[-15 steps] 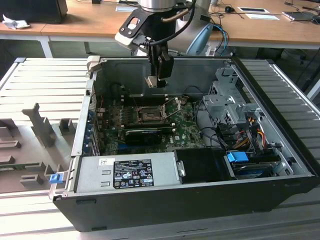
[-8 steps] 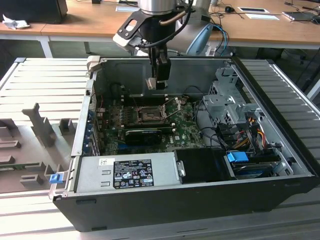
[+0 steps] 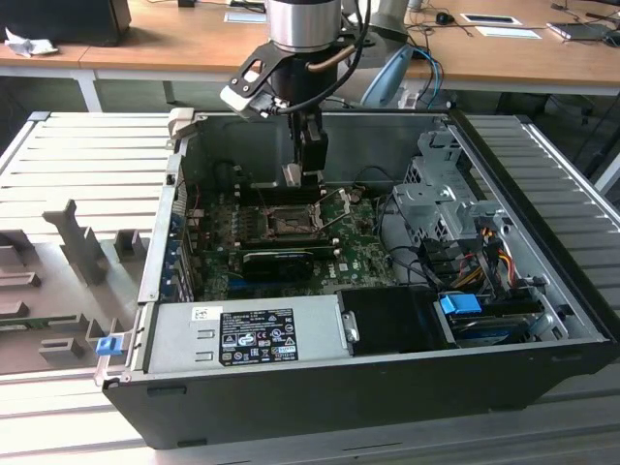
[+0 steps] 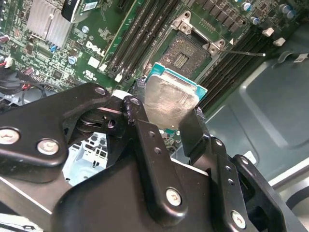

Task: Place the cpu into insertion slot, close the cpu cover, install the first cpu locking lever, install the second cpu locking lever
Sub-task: 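Place the cpu into insertion slot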

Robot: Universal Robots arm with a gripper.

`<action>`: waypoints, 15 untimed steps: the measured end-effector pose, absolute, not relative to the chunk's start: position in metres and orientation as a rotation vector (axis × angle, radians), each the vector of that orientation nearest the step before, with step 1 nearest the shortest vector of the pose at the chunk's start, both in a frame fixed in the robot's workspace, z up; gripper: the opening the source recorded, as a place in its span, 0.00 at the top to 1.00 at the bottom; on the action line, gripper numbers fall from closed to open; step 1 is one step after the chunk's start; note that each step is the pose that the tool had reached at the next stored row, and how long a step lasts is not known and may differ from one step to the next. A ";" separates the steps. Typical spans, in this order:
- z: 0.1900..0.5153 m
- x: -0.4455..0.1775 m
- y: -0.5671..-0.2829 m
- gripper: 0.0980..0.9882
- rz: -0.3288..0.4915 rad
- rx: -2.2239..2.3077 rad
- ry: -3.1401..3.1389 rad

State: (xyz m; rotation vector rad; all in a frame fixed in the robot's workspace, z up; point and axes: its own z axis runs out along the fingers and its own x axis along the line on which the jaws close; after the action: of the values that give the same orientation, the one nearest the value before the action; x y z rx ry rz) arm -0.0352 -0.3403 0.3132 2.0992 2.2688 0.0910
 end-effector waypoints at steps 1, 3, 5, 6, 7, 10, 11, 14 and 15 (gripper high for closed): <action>0.312 -0.035 -0.340 0.52 0.091 2.099 2.269; 0.310 -0.035 -0.340 0.52 0.091 2.099 2.269; 0.308 -0.035 -0.340 0.52 0.091 2.099 2.269; 0.307 -0.035 -0.340 0.52 0.091 2.099 2.269; 0.306 -0.035 -0.340 0.52 0.091 2.099 2.269; 0.303 -0.035 -0.340 0.52 0.091 2.099 2.269; 0.303 -0.035 -0.340 0.52 0.091 2.099 2.269; 0.298 -0.035 -0.340 0.52 0.091 2.099 2.269; 0.296 -0.035 -0.340 0.52 0.091 2.099 2.269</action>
State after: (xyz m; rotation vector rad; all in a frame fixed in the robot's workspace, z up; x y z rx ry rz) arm -0.0352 -0.3403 0.2962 2.0993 2.2687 0.0911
